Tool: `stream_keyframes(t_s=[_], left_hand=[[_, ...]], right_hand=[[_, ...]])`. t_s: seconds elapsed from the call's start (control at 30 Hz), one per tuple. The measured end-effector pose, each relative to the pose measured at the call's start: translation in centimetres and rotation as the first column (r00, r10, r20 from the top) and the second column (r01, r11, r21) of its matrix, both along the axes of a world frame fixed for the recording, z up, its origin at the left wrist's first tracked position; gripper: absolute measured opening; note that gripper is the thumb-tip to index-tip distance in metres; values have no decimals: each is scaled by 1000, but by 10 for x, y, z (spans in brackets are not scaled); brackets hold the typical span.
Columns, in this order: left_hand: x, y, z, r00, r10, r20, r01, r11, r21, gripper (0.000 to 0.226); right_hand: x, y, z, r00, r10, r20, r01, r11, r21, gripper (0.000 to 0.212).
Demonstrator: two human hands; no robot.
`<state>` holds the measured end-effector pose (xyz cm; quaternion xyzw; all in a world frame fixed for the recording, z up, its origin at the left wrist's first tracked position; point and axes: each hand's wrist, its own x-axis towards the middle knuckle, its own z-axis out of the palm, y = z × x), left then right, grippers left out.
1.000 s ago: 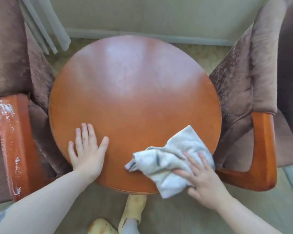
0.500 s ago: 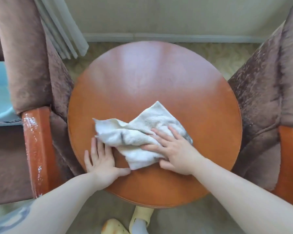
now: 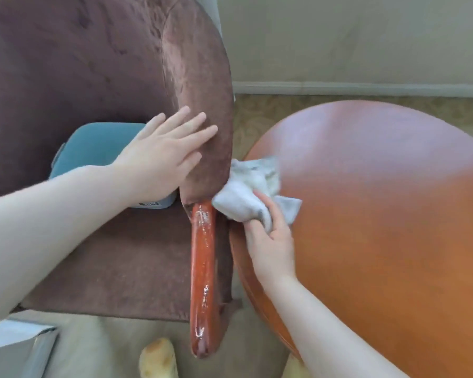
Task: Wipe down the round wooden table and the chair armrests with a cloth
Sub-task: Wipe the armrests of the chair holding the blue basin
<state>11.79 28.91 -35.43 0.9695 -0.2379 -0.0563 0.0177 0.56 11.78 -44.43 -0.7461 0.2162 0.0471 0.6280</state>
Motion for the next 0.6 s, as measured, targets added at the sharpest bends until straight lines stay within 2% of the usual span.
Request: stream_keyframes(t_s=[0.07, 0.1, 0.13, 0.2, 0.27, 0.3, 0.33, 0.37, 0.43, 0.5, 0.53, 0.57, 0.6], left_hand=[[10, 17, -13, 993, -34, -109, 23, 994, -104, 59], [11, 20, -19, 989, -59, -135, 33, 981, -191, 62], [12, 21, -25, 987, -73, -142, 33, 964, -265, 63], [12, 24, -31, 984, -90, -154, 33, 940, -339, 65], [12, 24, -36, 976, -141, -168, 75, 936, -345, 65], [10, 26, -38, 971, -168, -172, 101, 935, -341, 65], [10, 27, -40, 966, -191, -173, 123, 932, -341, 66], [11, 29, -42, 963, -211, -170, 141, 927, -348, 66], [15, 34, -46, 956, -237, -171, 158, 913, -377, 66], [20, 37, -49, 949, -260, -177, 166, 893, -418, 66], [22, 38, -52, 945, -278, -175, 179, 882, -435, 65], [25, 40, -54, 937, -301, -178, 197, 874, -445, 65], [28, 41, -57, 927, -326, -184, 218, 870, -443, 66]], right_hand=[[6, 30, 15, 996, -45, 82, 26, 974, 226, 47], [5, 45, 21, 992, -79, 103, 50, 965, 256, 47], [-3, 58, 25, 988, -77, 133, 47, 976, 211, 47], [-39, 84, 23, 979, -13, 205, 22, 999, -43, 51], [-81, 96, 16, 961, 153, 229, -64, 932, -358, 59], [-93, 98, 11, 952, 227, 208, -108, 879, -465, 63], [-95, 99, 9, 952, 241, 191, -121, 864, -488, 64], [-84, 102, 12, 963, 191, 191, -82, 880, -467, 62], [-45, 113, 23, 975, -64, 213, 131, 941, -312, 54], [-1, 135, 29, 902, -401, 160, 428, 882, -199, 52], [10, 149, 29, 856, -492, 159, 517, 823, -236, 55], [14, 167, 29, 833, -529, 160, 547, 748, -376, 59], [7, 182, 26, 858, -490, 155, 485, 671, -561, 62]])
